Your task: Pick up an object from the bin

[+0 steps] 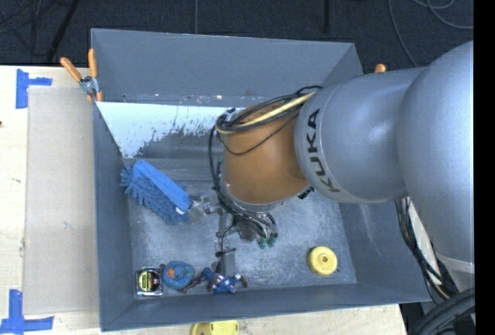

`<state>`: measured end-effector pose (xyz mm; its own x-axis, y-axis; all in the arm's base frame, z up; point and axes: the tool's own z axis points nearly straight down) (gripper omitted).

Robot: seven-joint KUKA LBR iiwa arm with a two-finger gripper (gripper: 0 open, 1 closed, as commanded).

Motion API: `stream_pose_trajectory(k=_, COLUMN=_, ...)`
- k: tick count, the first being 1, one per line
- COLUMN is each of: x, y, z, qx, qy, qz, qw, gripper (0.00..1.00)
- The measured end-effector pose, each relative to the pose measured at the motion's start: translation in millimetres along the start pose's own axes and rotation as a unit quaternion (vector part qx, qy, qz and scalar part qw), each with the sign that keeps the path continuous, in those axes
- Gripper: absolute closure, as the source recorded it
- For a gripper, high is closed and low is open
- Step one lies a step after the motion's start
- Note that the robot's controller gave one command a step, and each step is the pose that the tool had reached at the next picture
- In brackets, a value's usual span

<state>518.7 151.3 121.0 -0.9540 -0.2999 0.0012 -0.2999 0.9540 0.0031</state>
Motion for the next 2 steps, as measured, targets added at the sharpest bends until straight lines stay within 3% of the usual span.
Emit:
stream_pose_trajectory(k=1, x=41.9, y=-9, z=7, qx=0.001, qy=0.0011, qz=0.053, qw=0.9986, gripper=0.0)
stream_pose_trajectory(k=2, x=39.6, y=1, z=44, qx=0.003, qy=-0.0128, qz=-0.004, qw=0.9999, gripper=0.0)
